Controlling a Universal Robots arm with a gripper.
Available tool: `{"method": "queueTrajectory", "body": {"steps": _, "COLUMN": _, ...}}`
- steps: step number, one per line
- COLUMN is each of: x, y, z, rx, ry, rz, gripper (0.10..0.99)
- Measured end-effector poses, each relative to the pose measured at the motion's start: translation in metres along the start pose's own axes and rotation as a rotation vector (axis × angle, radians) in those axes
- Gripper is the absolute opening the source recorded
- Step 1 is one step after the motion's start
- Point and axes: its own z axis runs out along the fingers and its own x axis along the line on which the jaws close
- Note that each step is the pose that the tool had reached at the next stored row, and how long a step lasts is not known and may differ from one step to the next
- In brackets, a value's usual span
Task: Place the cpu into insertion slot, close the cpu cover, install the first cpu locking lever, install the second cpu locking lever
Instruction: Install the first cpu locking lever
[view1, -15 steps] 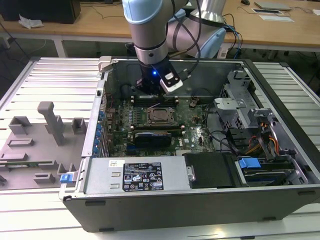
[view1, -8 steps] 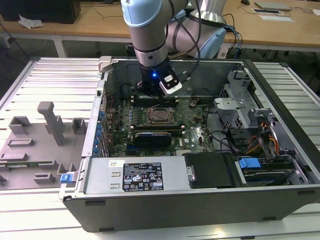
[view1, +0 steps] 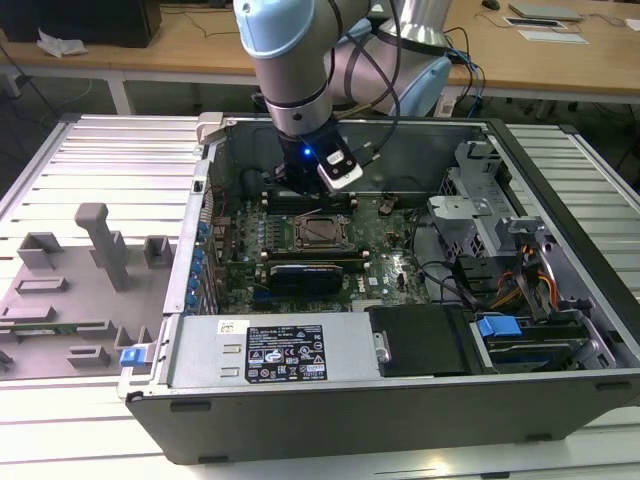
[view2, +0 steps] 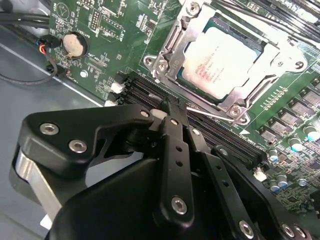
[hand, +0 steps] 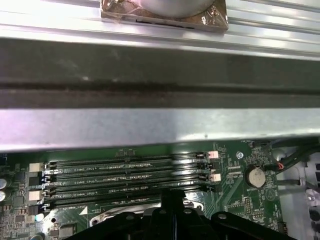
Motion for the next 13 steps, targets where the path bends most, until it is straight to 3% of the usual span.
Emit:
{"method": "queueTrajectory", "body": {"steps": 5, "x": 0.0028, "y": -0.0003, "z": 0.0032, "rx": 0.012, "ry": -0.0077, "rz": 0.039, "gripper": 0.106}}
{"method": "queueTrajectory", "body": {"steps": 13, "x": 0.0040, "y": 0.0063, "z": 0.0071, "rx": 0.025, "ry": -0.0143, "rz": 0.071, "gripper": 0.106}}
